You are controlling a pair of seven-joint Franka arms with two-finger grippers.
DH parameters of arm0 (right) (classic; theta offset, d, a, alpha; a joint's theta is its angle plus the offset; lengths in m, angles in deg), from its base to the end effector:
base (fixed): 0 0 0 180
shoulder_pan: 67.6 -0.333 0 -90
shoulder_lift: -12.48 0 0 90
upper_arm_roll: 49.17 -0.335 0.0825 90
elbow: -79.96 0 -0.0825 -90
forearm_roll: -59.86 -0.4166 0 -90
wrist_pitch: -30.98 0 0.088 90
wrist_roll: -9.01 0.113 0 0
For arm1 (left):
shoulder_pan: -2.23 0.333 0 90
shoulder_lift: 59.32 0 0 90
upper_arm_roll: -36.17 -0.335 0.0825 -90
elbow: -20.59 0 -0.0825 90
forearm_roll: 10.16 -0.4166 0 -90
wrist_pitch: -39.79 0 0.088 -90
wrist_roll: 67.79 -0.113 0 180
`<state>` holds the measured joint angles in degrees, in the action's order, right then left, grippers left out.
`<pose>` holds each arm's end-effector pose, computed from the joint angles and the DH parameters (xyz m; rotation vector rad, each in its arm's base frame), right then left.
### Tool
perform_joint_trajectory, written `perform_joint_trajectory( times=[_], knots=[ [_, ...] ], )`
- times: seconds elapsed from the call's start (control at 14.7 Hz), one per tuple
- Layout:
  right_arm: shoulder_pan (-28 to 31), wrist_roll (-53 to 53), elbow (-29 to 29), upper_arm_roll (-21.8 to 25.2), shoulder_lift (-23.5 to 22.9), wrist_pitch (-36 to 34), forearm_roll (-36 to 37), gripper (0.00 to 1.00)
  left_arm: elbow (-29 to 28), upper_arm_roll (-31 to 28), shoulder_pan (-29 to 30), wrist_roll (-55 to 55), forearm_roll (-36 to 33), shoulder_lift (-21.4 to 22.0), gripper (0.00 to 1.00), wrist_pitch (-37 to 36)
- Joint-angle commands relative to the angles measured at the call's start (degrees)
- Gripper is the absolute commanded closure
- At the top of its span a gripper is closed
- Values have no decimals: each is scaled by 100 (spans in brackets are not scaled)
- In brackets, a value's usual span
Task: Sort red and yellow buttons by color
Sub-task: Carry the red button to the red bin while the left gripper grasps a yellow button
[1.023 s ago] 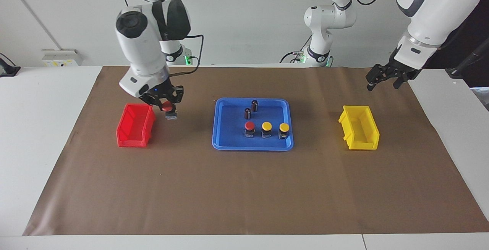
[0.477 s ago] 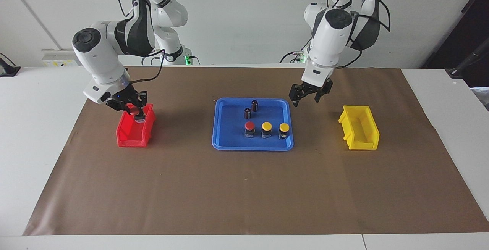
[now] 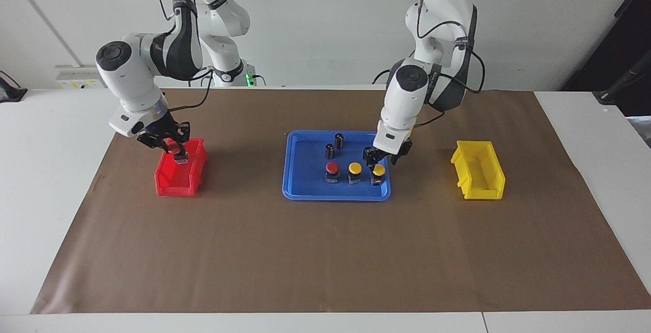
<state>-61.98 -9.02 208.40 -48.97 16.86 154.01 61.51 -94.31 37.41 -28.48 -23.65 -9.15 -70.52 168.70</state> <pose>0.5311 -0.0555 0.3938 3.1014 0.3567 -0.0351 0.5299 -0.3307 0.3583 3.0773 0.3461 0.0425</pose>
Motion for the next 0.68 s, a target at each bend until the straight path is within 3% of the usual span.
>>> perform_joint_trajectory(
  times=[0.0,0.07,0.14,0.2,0.27,0.34,0.48,0.61],
  knots=[
    [97,-86,365,-81,151,308,73,88,-15,-89,-111,104,31,-49,23,178],
    [105,-77,470,-81,168,387,73,88,-15,-89,-120,104,31,-93,26,196],
    [97,-69,532,-81,186,458,73,88,-7,-89,-120,165,40,-111,39,213],
    [97,-77,698,-81,212,711,73,88,-7,-89,-111,253,40,-120,61,292],
    [114,-95,787,-81,169,853,73,88,-7,-89,-111,280,57,-120,89,345],
    [158,-104,814,-81,151,898,73,88,54,-89,-94,384,84,-128,98,345],
    [176,-95,866,-81,159,889,73,87,474,-89,-102,605,163,-189,99,-30],
    [176,-77,981,-81,203,968,73,86,862,-89,-59,535,172,-111,99,-846]
  ],
)
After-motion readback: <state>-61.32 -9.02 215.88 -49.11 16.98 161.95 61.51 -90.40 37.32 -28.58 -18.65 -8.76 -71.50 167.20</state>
